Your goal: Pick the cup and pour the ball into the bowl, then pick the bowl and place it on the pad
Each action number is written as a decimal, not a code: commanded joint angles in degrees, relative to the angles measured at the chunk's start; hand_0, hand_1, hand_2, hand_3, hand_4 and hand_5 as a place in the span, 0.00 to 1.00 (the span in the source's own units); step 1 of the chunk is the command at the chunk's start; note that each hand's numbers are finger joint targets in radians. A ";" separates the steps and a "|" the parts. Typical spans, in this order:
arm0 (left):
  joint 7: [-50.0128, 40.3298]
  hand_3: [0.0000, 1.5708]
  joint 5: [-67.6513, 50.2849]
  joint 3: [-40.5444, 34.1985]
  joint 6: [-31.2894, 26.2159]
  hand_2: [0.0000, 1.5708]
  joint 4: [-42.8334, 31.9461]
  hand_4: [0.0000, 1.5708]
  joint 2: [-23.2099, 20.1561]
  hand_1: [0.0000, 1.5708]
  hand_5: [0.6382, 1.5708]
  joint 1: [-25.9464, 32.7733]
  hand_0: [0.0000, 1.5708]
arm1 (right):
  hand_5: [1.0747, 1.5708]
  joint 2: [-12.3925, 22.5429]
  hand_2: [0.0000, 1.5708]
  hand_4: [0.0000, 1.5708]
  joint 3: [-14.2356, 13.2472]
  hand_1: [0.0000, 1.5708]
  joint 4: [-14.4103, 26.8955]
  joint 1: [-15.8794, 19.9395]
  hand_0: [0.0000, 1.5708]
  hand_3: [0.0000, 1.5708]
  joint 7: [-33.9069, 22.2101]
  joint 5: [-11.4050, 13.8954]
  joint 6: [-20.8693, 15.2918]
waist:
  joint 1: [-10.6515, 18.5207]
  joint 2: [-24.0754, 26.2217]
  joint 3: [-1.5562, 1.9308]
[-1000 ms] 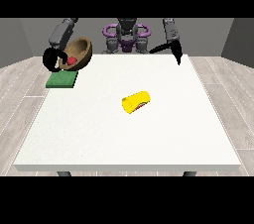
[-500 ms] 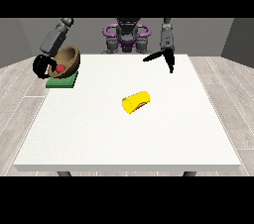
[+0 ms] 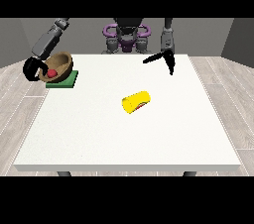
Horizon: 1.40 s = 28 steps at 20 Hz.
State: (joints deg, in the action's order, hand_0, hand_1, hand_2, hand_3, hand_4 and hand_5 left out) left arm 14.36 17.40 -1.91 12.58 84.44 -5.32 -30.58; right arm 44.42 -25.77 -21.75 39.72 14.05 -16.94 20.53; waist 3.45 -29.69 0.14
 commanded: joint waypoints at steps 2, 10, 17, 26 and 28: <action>-1.71 0.00 0.04 1.17 -1.01 0.00 7.39 0.00 -0.63 0.00 0.99 3.67 0.00 | 1.00 3.09 1.00 0.66 -0.11 1.00 2.42 -0.52 1.00 0.28 3.14 1.15 1.84 | -0.11 -0.99 0.01; -6.13 0.00 -0.64 1.90 -2.92 0.00 5.52 0.00 0.05 0.00 1.00 2.87 0.00 | 1.00 2.36 1.00 0.47 -1.36 1.00 4.83 3.36 1.00 0.17 -6.54 -1.54 0.83 | 0.22 4.47 -0.08; -6.83 0.00 -2.09 0.89 -3.93 0.00 8.14 0.00 -0.74 0.00 1.00 3.28 0.00 | 0.99 -0.59 1.00 0.44 1.47 1.00 4.01 0.83 1.00 0.58 -2.20 1.52 -0.34 | 0.72 2.94 -0.07; -7.47 0.00 -0.03 3.26 -2.31 0.00 14.31 0.00 0.66 0.00 0.99 5.99 0.00 | 0.87 7.23 0.33 0.00 2.71 0.23 5.22 0.96 0.23 0.39 -3.43 5.22 -5.80 | 0.53 0.23 -0.03; -7.64 0.00 -0.46 2.25 -2.63 0.00 13.92 0.00 -0.04 0.00 0.99 6.03 0.00 | 0.82 7.42 0.27 0.00 2.68 0.00 5.36 1.14 0.00 0.21 -4.52 5.26 -6.42 | 0.38 1.52 -0.06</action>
State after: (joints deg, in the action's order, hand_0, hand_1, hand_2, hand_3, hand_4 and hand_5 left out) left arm 7.51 16.25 -0.45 9.55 96.77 -5.89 -25.55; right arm 50.72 -23.47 -16.61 40.14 10.47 -12.63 16.57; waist 3.62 -28.73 0.08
